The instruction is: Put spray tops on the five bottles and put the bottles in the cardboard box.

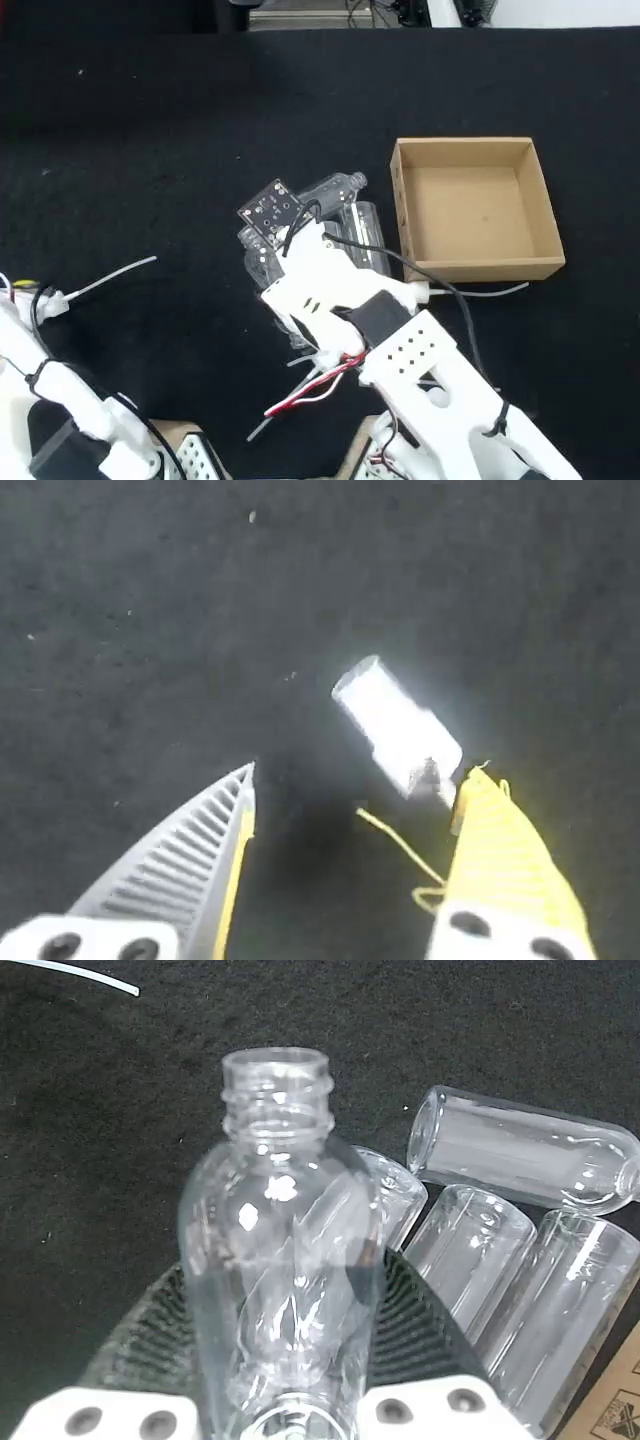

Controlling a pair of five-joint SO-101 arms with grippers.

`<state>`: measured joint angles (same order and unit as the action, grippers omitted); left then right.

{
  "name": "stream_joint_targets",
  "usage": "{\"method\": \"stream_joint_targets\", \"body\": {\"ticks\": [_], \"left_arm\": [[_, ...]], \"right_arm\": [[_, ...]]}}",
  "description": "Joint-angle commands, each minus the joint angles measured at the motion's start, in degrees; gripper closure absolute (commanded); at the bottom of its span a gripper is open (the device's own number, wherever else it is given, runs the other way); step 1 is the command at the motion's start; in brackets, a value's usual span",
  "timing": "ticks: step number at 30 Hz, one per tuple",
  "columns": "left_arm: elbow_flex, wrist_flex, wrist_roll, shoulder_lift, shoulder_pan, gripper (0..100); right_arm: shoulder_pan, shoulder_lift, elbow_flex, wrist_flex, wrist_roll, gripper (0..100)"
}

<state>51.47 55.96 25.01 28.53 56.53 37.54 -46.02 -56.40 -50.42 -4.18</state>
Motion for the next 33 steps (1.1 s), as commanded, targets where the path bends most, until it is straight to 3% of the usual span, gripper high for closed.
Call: {"method": "stream_joint_targets", "body": {"ticks": [1,7,21,23,27,29,33], "left_arm": [[-0.40,-2.11,4.75,0.18,-4.00,70],[-0.04,-7.65,8.00,-4.22,-6.11,70],[-11.91,-7.74,7.65,-25.05,-2.15,71],[-12.62,-7.74,7.56,-25.93,-2.15,76],[-13.05,-7.65,7.12,-26.29,-2.24,99],[-13.05,-7.65,4.22,-26.02,-2.24,94],[-13.14,-7.03,-1.67,-26.02,-2.24,97]], "right_arm": [[0.62,0.04,0.48,1.23,0.35,98.7],[0.62,0.04,0.48,0.97,0.35,98.7],[0.62,0.04,0.48,0.97,0.09,98.7],[0.62,0.04,0.48,0.97,0.09,98.7],[0.62,0.04,0.48,0.97,0.09,98.7],[0.62,0.04,0.48,0.97,0.09,98.7],[0.62,0.04,0.48,1.05,0.09,98.7]]}}
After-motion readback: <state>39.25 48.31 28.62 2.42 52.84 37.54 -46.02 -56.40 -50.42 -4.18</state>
